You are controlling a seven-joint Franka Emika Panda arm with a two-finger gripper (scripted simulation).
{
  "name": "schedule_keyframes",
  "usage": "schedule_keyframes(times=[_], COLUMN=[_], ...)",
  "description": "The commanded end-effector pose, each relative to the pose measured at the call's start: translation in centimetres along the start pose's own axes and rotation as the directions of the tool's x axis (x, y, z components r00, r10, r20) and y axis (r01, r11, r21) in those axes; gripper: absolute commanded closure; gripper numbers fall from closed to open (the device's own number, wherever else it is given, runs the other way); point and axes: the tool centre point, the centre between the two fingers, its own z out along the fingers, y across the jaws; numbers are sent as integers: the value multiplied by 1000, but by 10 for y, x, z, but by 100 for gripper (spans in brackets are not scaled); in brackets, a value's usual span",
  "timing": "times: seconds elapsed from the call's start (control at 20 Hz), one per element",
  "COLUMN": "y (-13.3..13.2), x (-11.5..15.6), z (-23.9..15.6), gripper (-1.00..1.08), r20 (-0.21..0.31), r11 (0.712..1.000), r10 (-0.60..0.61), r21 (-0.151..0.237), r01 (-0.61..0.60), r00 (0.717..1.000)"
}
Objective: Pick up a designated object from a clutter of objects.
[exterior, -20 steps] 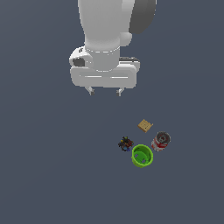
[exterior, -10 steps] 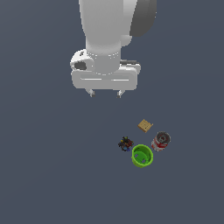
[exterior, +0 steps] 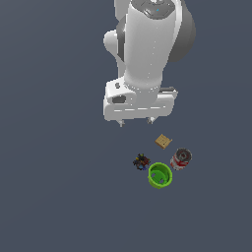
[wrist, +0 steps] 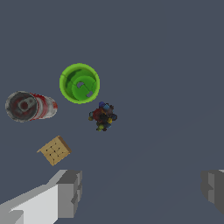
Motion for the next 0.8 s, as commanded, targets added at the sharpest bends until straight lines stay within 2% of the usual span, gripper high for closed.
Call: schedule_keyframes(times=[0.0,0.25,0.5,0.75], y=[-23,-81,-138,-180], x=[13,38,53,58], z=[16,57,96,125], gripper=[-92,-92,-92,-92], r20=[0,-2,-7,-14], r11=[998,972,928,885], r10=[-70,-233,-373,-466], r21=[-5,-8,0,11], r01=[70,233,373,466], r00=[998,973,928,885])
